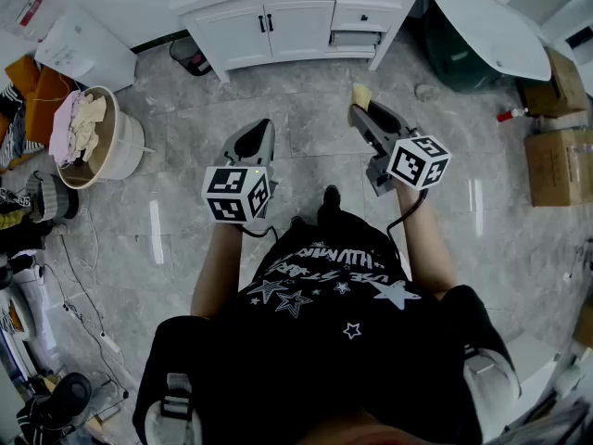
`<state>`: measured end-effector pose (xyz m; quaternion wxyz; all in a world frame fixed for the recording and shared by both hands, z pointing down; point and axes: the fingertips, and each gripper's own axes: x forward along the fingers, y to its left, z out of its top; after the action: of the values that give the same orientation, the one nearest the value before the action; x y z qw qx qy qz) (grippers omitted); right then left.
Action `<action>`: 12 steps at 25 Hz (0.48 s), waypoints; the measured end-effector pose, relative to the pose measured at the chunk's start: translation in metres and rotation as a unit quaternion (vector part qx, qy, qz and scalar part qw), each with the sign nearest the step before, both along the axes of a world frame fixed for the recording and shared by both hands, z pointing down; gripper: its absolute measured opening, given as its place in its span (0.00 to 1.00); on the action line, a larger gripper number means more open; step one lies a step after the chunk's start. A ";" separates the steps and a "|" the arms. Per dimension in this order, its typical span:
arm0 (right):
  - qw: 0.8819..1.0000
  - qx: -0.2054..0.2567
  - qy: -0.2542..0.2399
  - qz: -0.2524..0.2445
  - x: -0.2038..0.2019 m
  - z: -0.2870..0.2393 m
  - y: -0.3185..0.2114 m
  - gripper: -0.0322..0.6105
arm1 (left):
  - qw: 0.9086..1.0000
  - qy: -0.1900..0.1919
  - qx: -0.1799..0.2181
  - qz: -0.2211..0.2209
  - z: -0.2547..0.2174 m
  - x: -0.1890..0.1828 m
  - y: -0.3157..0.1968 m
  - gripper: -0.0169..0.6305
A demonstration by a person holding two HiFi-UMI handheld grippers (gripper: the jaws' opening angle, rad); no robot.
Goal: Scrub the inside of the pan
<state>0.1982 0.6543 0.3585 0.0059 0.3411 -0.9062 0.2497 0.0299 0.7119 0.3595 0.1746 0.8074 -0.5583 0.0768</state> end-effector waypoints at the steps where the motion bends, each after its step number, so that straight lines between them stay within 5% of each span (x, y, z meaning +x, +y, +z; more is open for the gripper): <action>1: 1.000 0.001 0.002 0.000 -0.001 -0.001 0.001 0.25 | 1.000 -0.001 -0.002 -0.001 0.000 -0.001 0.001 0.04; 12: 1.000 -0.005 0.020 0.005 -0.010 0.005 0.003 0.26 | 1.000 -0.007 -0.018 -0.004 0.011 -0.019 0.006 0.04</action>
<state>0.1883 0.6569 0.3634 0.0248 0.3508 -0.9029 0.2471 0.0107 0.7175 0.3706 0.1849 0.8015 -0.5612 0.0919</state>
